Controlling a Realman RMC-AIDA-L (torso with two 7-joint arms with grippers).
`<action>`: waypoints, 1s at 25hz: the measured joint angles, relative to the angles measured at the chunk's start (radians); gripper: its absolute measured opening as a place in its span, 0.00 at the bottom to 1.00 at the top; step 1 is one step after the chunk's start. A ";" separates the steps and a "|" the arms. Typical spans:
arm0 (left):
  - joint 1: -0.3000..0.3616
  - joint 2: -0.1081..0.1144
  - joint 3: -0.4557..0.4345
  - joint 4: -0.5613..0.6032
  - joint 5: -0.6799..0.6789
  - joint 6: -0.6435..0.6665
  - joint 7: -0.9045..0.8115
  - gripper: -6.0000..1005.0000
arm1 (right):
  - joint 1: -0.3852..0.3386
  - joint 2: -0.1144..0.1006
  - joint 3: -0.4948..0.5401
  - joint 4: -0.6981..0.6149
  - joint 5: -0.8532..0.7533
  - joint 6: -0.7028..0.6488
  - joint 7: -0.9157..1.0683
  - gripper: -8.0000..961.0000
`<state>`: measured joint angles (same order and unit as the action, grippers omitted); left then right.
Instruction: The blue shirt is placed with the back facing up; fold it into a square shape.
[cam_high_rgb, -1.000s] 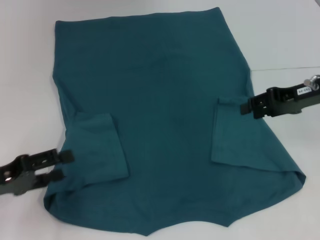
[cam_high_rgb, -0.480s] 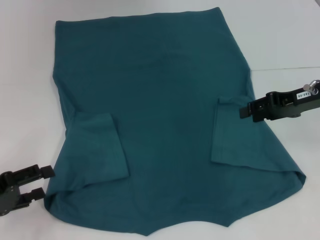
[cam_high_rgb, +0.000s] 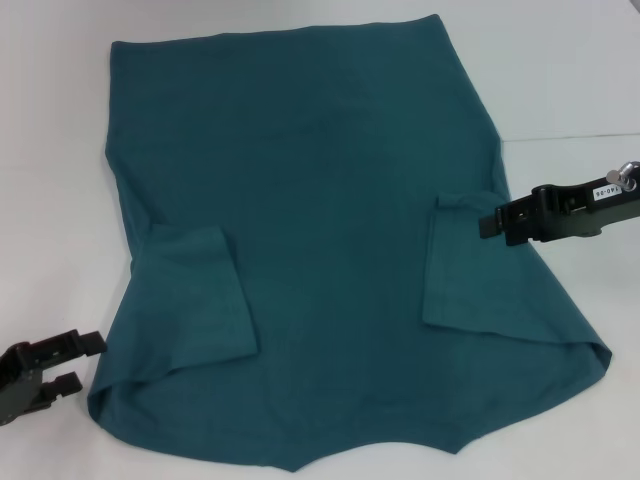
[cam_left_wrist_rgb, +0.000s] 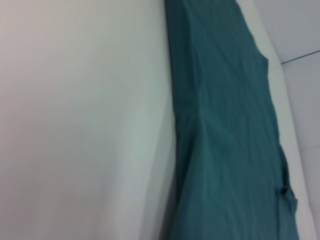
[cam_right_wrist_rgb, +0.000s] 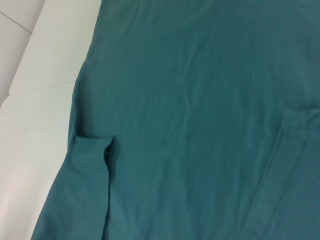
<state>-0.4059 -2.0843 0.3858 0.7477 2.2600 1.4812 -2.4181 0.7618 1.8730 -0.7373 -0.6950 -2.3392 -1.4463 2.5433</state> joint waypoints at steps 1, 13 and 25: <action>0.001 -0.001 0.001 0.000 0.008 -0.008 0.000 0.82 | 0.000 0.000 0.000 0.001 0.000 0.000 0.000 0.56; -0.001 -0.010 0.040 -0.009 0.046 -0.030 0.001 0.82 | -0.001 0.000 0.001 -0.001 0.000 0.001 0.000 0.55; -0.058 -0.012 0.099 -0.073 0.047 -0.052 0.005 0.82 | -0.004 -0.001 0.016 0.005 0.000 -0.002 -0.011 0.55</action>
<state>-0.4636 -2.0959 0.4843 0.6752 2.3072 1.4297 -2.4131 0.7581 1.8716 -0.7213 -0.6903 -2.3394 -1.4480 2.5325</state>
